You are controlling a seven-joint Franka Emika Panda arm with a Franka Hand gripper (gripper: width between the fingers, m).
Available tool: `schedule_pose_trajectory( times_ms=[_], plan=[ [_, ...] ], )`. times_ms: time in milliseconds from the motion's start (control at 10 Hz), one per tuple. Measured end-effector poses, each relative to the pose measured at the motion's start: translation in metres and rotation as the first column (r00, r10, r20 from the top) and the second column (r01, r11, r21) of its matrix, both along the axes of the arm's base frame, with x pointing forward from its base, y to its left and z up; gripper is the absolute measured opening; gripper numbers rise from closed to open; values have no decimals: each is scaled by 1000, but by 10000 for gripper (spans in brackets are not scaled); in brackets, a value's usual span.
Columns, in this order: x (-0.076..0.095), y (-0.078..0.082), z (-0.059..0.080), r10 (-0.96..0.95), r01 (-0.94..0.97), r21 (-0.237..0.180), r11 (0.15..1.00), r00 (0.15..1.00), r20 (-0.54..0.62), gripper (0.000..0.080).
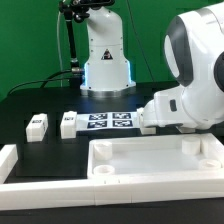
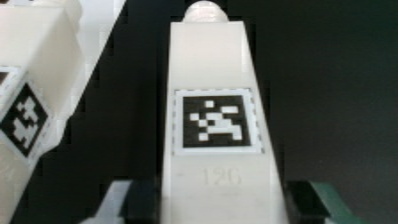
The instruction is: Assemble desk
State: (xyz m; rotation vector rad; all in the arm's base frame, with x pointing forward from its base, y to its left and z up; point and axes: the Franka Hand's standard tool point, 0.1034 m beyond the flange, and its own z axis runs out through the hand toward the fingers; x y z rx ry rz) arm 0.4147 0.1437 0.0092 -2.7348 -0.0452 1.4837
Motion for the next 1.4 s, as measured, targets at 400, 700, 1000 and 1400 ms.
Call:
schedule_pose_trajectory(
  times_ms=[400, 700, 1000, 1400],
  plan=[
    [45, -15, 104, -26, 21, 52, 998, 994, 104, 288],
    [75, -16, 95, -44, 17, 87, 996, 944, 326, 288],
    [93, -15, 115, -54, 9, 95, 995, 870, 490, 288],
    [143, -27, 179, -75, -12, 120, 993, 720, 690, 288]
  ],
)
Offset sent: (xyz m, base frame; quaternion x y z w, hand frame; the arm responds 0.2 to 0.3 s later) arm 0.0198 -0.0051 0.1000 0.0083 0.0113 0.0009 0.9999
